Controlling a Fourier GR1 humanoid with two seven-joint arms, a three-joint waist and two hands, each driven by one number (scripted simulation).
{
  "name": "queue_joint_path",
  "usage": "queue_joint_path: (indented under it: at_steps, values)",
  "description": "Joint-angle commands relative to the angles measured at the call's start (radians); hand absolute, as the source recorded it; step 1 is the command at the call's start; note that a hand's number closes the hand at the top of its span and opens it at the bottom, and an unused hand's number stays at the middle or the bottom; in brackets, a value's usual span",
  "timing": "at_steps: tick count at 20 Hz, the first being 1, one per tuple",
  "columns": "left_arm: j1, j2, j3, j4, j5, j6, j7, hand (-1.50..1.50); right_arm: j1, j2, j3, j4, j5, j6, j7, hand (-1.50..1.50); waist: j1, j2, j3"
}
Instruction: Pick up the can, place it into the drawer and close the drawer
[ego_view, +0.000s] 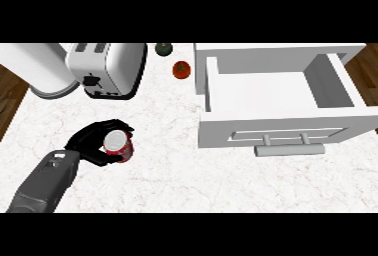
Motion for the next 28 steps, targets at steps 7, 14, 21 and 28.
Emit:
queue_joint_path:
  at_steps: [7, 14, 21, 28]
  values:
    - [0.020, -0.052, -0.019, -0.087, 0.027, -0.235, -0.083, 1.50, 0.061, 0.045, -0.013, -0.053, -0.024, 0.020, 0.010, -1.50, 0.012, -0.008, 0.001]
    - [0.062, -0.122, 0.270, -0.091, 0.265, 0.386, -0.074, 1.50, 0.042, 0.030, -0.038, -0.050, -0.018, -0.035, 0.046, -1.50, 0.072, -0.023, 0.005]
    - [0.076, -0.287, 0.226, -0.363, 0.295, 0.561, 0.022, 1.50, 0.084, 0.070, -0.034, -0.074, -0.023, -0.020, 0.011, -1.50, 0.064, -0.028, 0.006]
    - [0.096, -0.314, 0.098, -0.732, 0.316, 0.731, 0.226, 1.50, 0.083, 0.047, -0.062, -0.105, -0.068, -0.011, 0.052, -1.50, 0.053, -0.025, 0.005]
